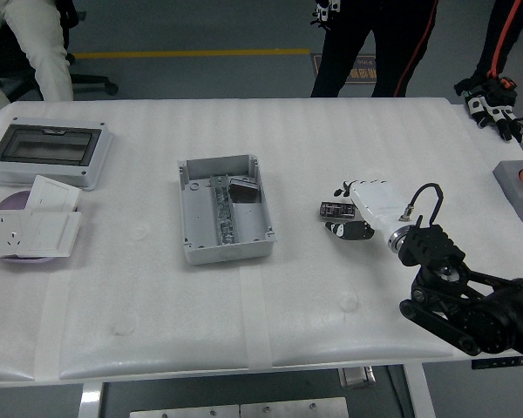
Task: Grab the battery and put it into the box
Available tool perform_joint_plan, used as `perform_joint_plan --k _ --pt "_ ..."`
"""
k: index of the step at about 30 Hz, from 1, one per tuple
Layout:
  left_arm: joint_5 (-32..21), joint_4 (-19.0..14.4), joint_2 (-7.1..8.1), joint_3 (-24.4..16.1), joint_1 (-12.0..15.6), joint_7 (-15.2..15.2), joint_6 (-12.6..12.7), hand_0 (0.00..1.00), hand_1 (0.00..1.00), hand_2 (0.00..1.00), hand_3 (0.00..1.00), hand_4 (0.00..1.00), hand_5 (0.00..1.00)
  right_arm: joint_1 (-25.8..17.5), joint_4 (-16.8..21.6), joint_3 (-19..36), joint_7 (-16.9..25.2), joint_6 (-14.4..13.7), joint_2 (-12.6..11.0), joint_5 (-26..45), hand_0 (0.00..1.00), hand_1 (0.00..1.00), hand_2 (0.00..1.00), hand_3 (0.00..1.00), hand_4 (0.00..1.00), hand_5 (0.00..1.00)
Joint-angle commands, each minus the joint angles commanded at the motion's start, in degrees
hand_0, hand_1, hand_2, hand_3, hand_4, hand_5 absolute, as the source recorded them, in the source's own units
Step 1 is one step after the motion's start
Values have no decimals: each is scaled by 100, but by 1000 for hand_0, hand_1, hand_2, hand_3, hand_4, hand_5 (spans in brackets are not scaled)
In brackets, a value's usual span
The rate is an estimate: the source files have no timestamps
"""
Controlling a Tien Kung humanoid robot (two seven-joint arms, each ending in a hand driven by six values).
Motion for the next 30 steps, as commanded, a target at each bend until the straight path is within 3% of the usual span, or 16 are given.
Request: perform_joint_plan --k 4,5,16,30 --pt "-32 0 -1 37 -4 -13 -4 391 546 489 394 2 2 -27 -40 34 17 -43 8 22 607 504 594 669 596 279" --pt "-36 0 -1 43 -5 -15 -6 391 546 490 394 2 2 -33 -50 38 22 -52 10 32 554 471 571 667 525 222" --pt "-161 3 -3 207 -16 -67 -37 390 547 490 394 2 2 -78 -94 -25 86 -89 37 148 545 465 567 667 509 210" --pt "-165 9 10 239 -21 -154 21 387 544 491 395 2 2 -93 153 186 119 -203 -23 169 544 454 554 669 475 185"
